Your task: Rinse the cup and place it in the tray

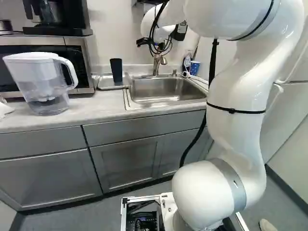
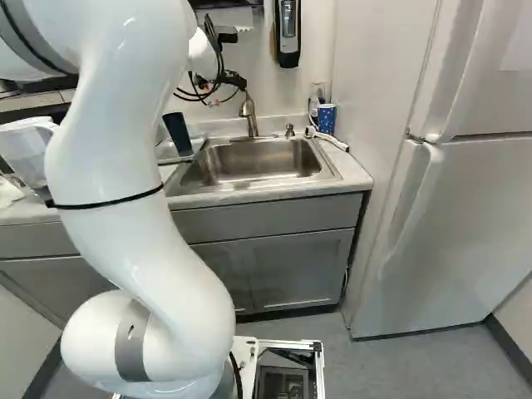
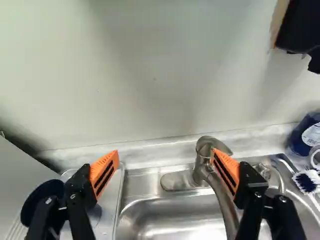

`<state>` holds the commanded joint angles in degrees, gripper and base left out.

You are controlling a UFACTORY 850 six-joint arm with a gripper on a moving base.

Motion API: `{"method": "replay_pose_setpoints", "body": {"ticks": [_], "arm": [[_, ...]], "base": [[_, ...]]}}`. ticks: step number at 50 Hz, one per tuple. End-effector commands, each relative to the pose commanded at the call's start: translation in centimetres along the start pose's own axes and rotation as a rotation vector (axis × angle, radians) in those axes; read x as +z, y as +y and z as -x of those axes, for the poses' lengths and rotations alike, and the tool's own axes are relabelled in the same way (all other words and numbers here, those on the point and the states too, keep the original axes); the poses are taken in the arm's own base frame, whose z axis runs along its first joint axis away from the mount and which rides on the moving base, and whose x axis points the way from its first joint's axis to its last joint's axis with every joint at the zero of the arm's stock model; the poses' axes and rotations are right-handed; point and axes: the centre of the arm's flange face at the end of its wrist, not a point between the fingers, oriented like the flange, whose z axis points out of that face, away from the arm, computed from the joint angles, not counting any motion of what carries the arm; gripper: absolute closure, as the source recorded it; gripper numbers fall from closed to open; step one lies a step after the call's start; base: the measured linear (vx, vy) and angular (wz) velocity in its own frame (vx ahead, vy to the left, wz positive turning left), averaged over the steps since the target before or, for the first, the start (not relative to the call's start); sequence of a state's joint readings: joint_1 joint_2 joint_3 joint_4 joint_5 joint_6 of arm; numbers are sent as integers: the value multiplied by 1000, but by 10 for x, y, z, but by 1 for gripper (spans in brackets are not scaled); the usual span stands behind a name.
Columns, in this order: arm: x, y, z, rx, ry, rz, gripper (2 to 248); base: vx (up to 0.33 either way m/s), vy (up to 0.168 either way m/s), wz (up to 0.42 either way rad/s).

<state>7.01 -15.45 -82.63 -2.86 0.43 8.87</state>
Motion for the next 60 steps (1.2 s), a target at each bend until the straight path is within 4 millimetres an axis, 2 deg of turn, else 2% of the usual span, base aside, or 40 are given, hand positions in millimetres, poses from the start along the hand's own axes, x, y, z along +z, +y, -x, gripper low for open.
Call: {"method": "replay_pose_setpoints", "body": {"ticks": [40, 60], "arm": [[-63, 51, 17, 33, -13, 81, 3], [-97, 71, 40, 49, -140, 133, 3]], "base": [[0, 0, 0], [0, 0, 0]]}}
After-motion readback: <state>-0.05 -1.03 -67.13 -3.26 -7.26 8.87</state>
